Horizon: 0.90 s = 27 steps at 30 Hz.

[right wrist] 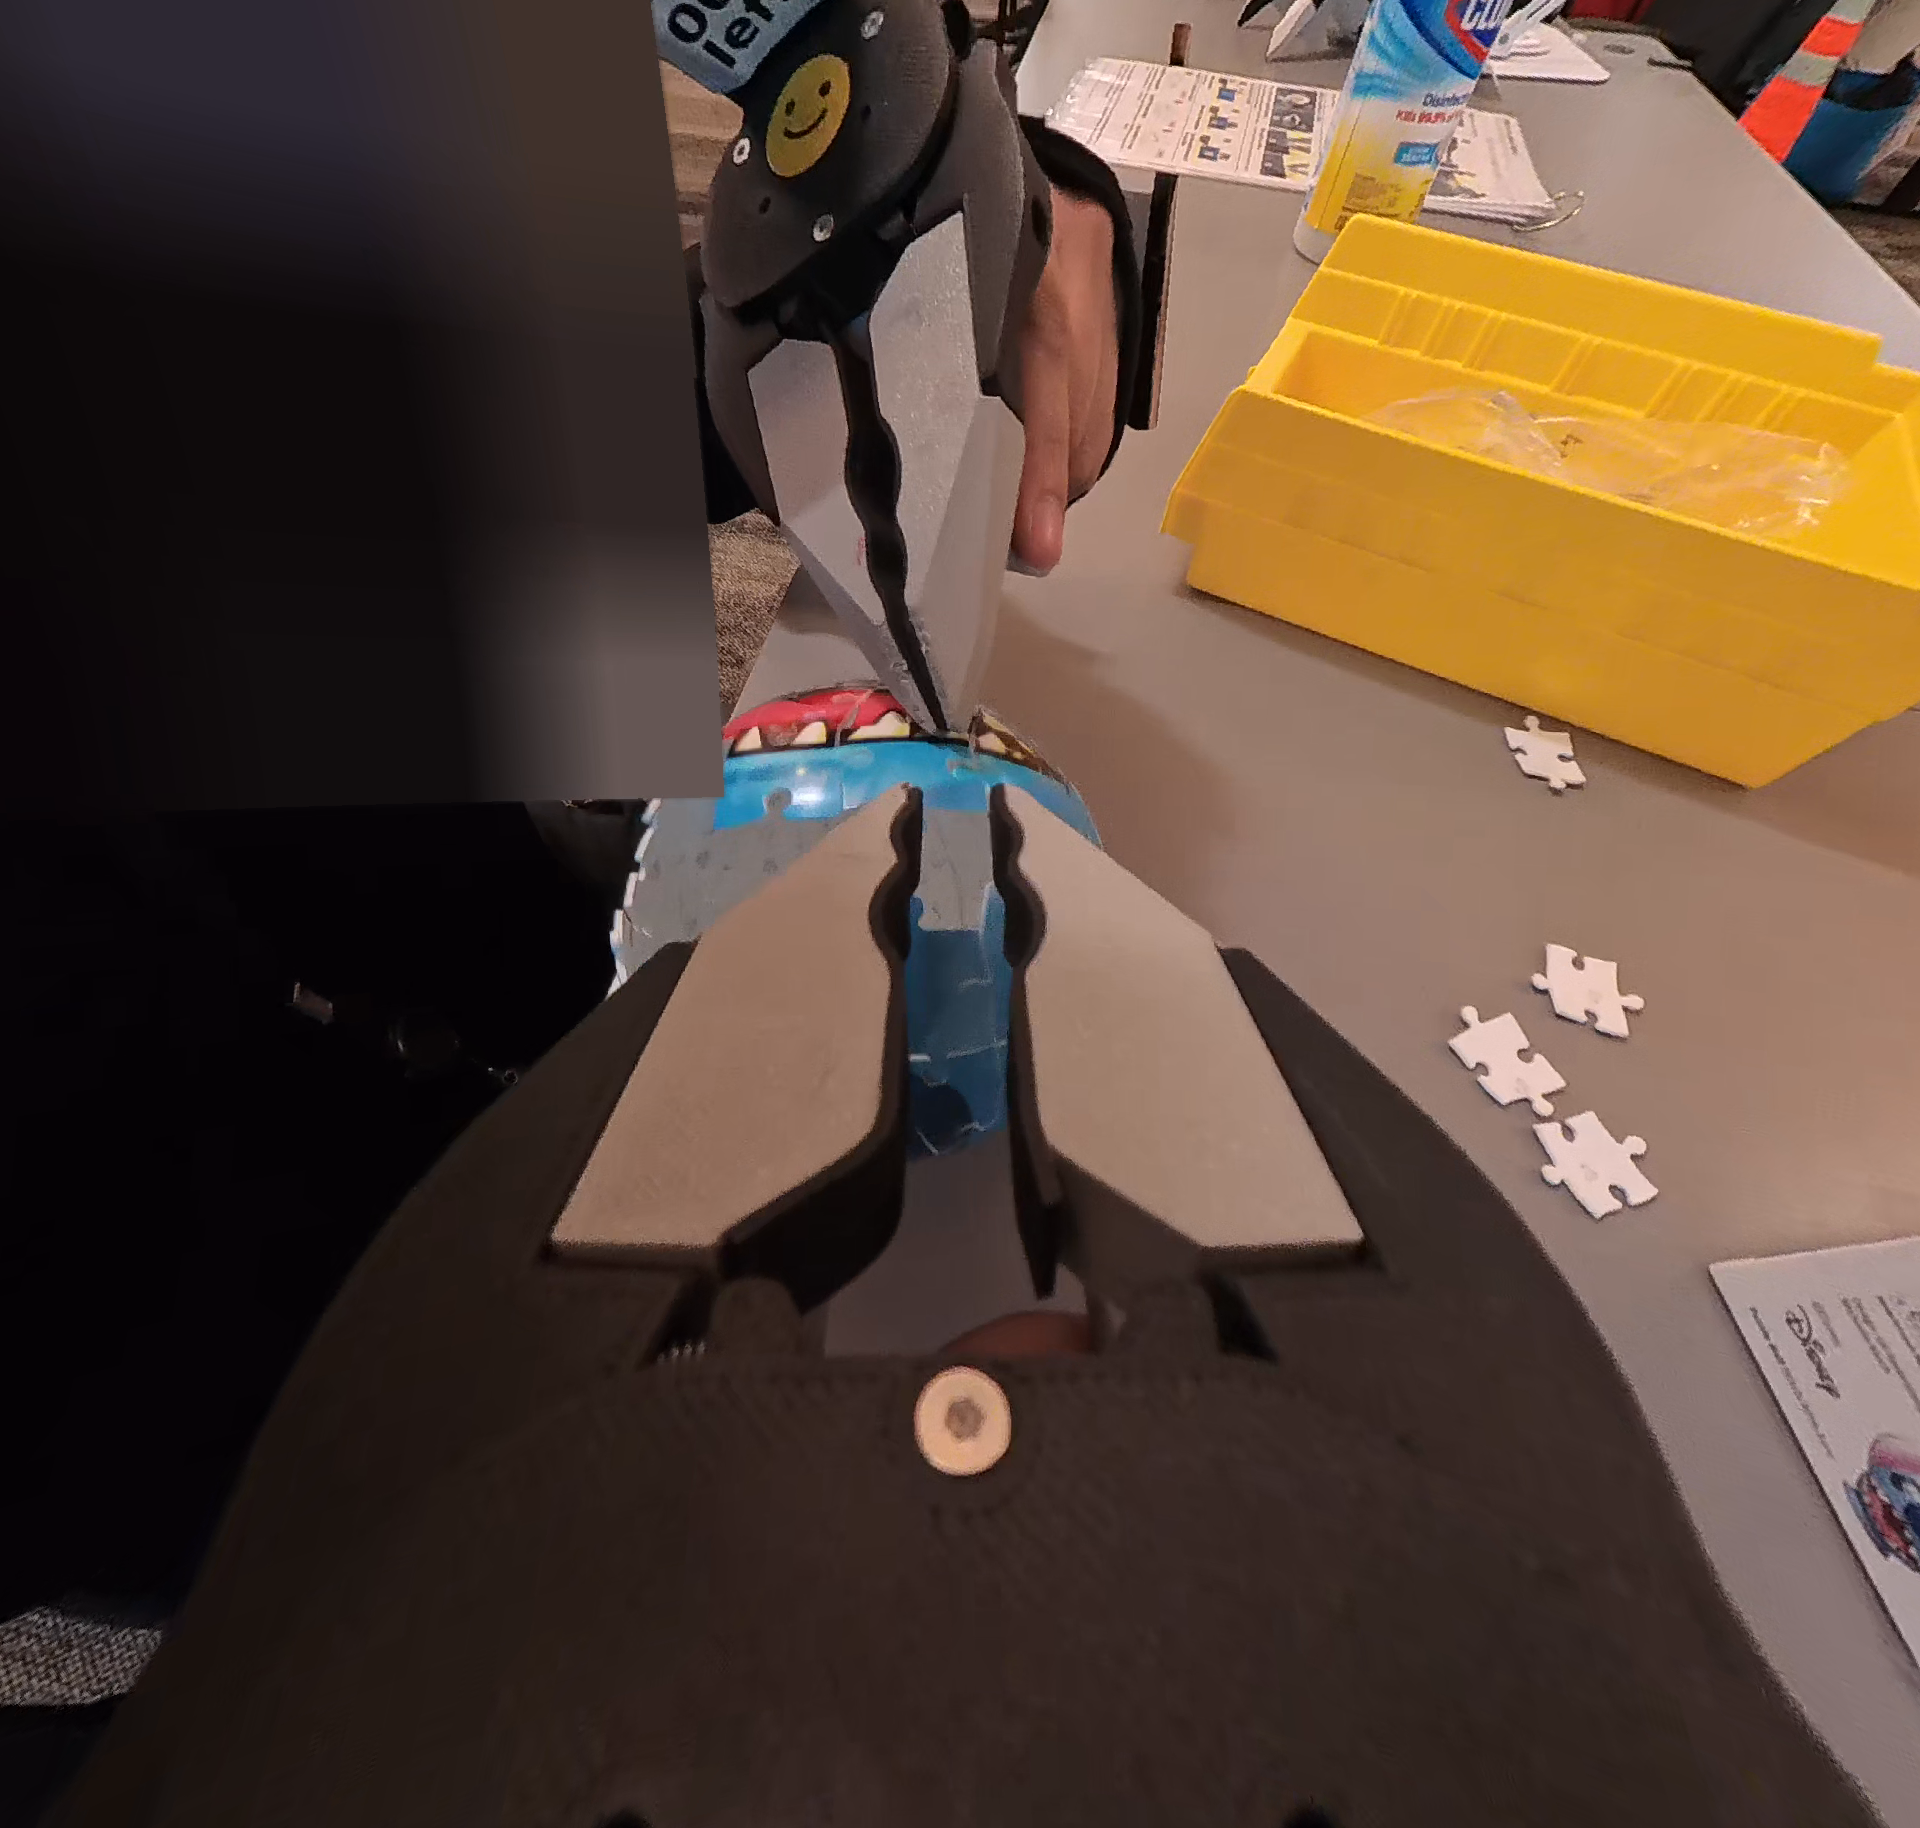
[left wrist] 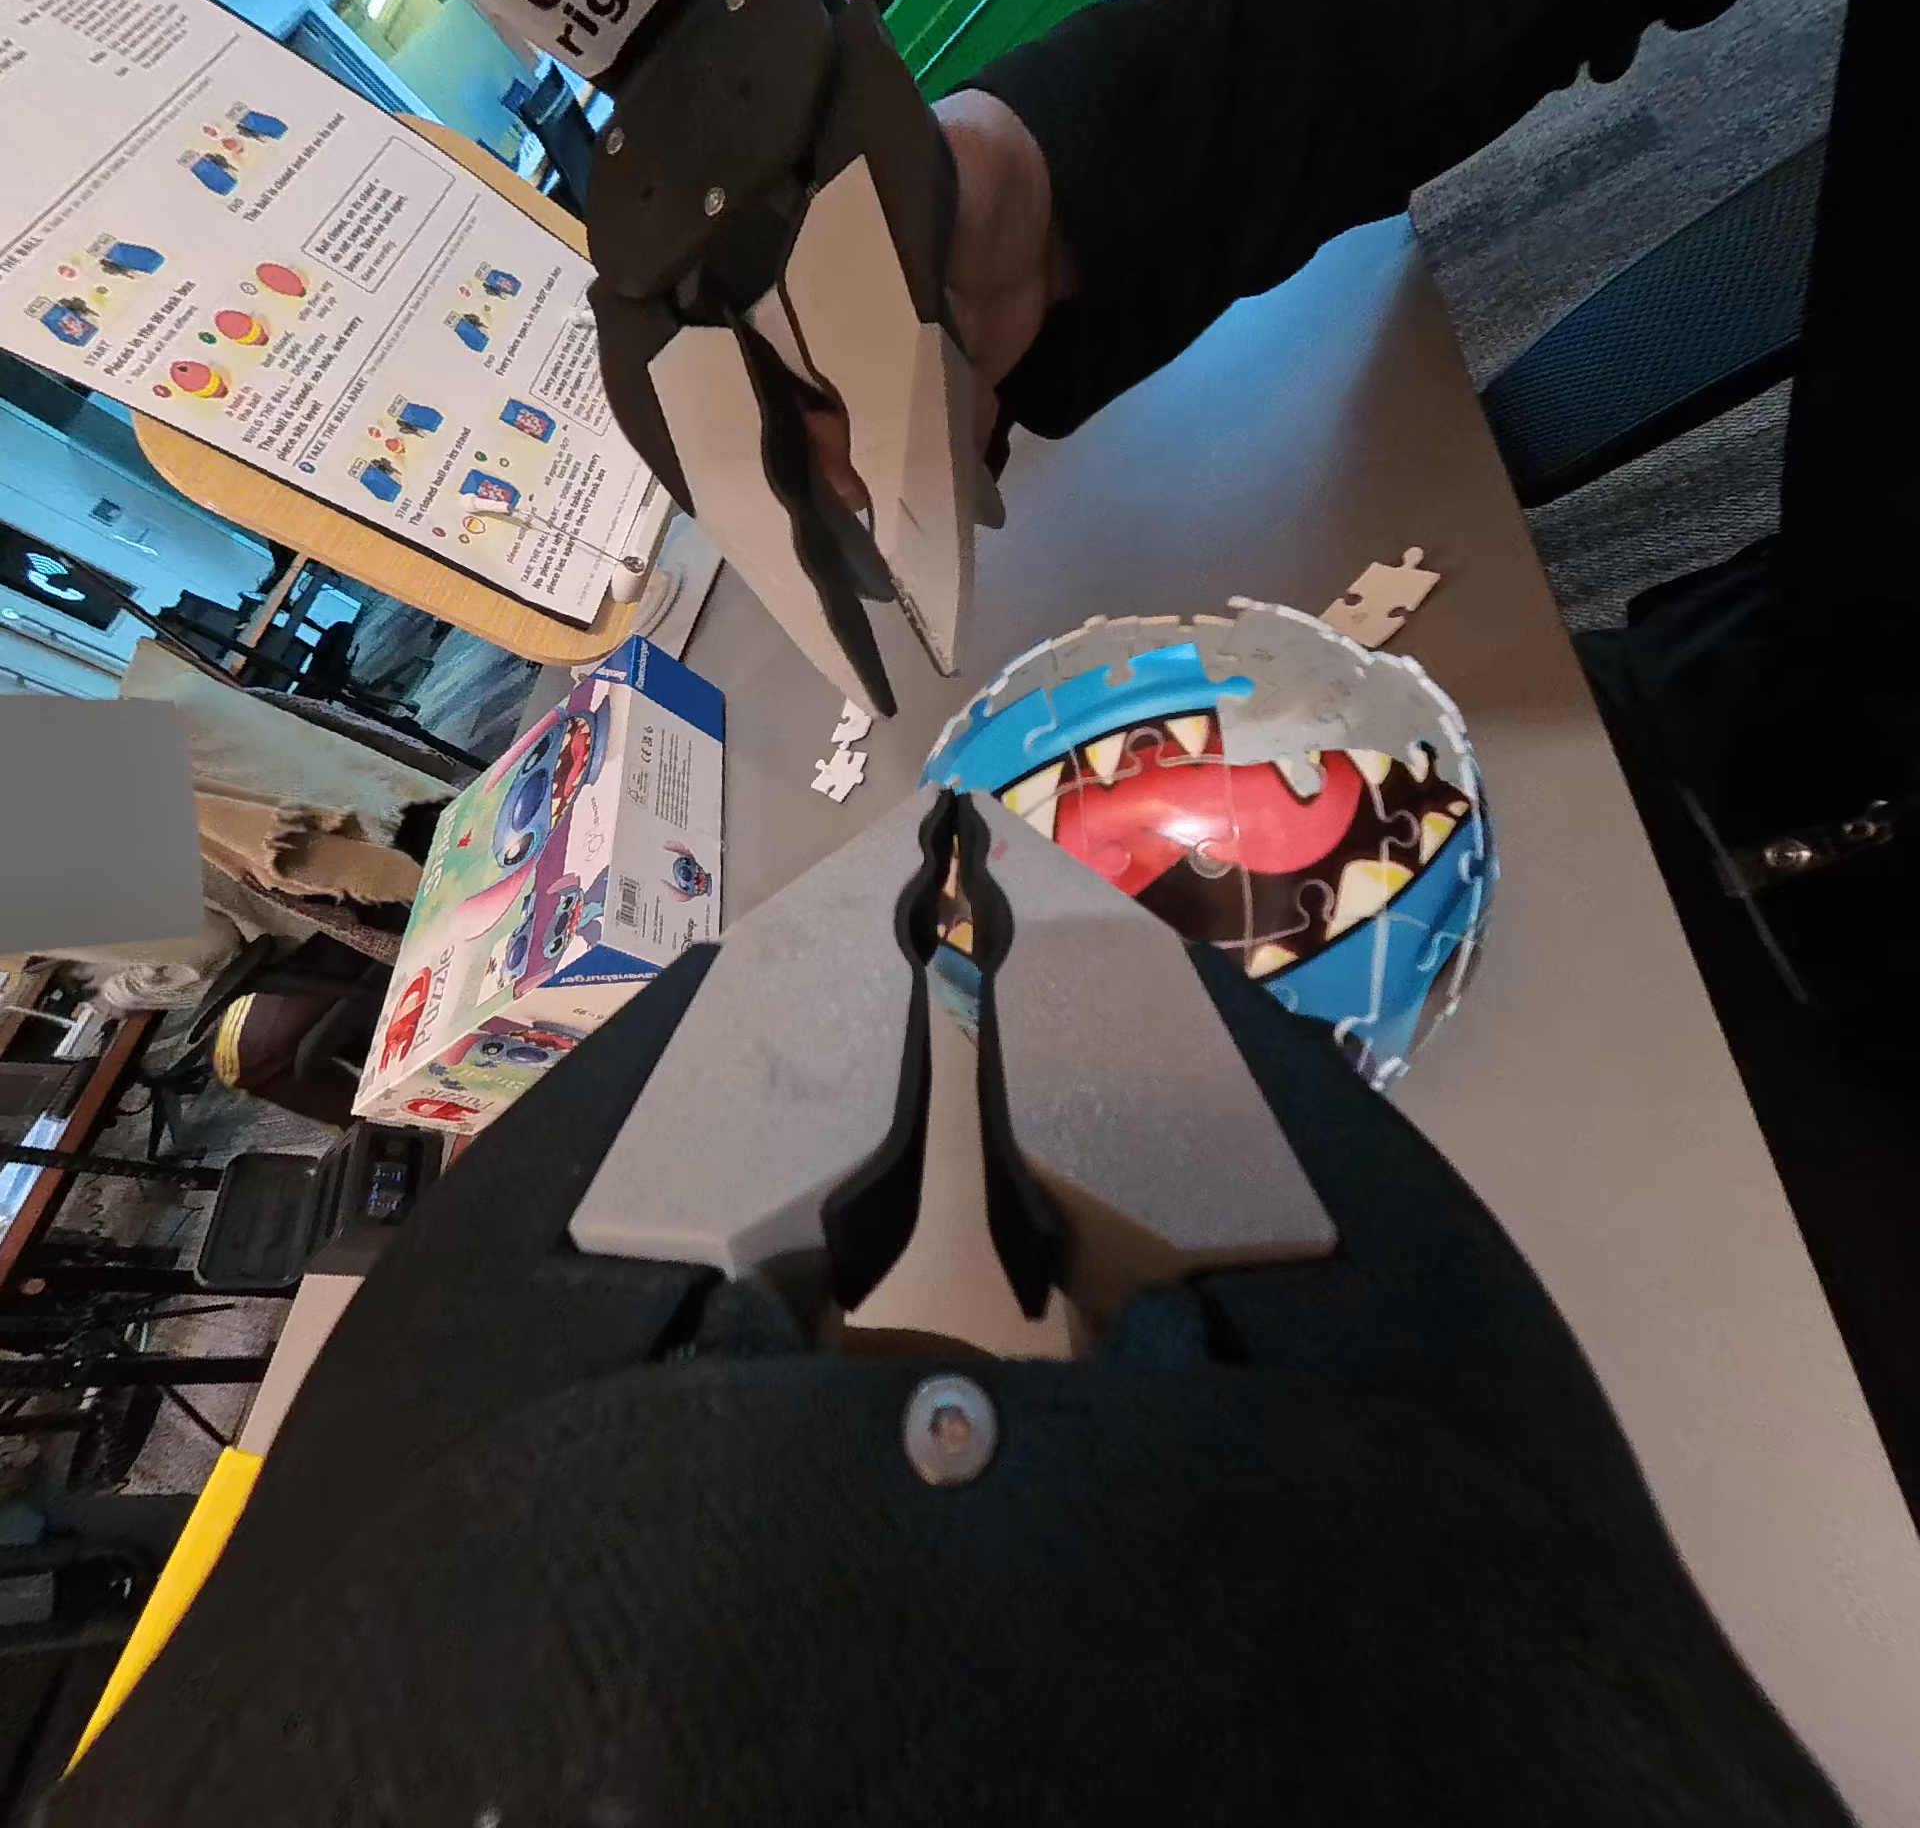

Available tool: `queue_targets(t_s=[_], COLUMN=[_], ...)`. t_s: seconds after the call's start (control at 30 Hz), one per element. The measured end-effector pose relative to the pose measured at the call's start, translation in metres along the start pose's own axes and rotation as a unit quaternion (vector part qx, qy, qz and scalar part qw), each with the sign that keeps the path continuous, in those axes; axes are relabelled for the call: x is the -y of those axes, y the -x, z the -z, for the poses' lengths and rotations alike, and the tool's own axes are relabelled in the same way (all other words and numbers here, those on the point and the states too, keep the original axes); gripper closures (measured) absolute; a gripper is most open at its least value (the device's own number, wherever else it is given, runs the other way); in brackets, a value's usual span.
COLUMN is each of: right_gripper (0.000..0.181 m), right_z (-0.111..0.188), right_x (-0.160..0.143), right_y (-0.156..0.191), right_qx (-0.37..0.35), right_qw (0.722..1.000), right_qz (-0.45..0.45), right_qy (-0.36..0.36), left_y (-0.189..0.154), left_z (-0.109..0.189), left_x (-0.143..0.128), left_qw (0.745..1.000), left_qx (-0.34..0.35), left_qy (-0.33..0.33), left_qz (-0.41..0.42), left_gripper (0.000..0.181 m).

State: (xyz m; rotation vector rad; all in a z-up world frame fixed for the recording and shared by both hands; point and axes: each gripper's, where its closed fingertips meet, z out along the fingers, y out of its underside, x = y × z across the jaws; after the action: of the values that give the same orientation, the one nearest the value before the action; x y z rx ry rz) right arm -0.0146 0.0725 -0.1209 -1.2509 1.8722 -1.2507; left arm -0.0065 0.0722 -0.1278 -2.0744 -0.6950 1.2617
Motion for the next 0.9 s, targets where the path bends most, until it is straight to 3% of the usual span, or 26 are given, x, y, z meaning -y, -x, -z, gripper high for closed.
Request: queue_targets(t_s=[0.9], right_gripper=[0.181], right_z=[-0.030], right_x=[0.002], right_y=[0.007], right_qx=[0.018], right_qw=[0.996], right_qz=[0.034], right_qy=[0.079], left_y=[-0.004], left_z=[0.008], left_x=[-0.006], left_qw=[1.000], left_qx=[0.006], left_qy=[0.002], left_qz=[0.007], left_gripper=[0.181])
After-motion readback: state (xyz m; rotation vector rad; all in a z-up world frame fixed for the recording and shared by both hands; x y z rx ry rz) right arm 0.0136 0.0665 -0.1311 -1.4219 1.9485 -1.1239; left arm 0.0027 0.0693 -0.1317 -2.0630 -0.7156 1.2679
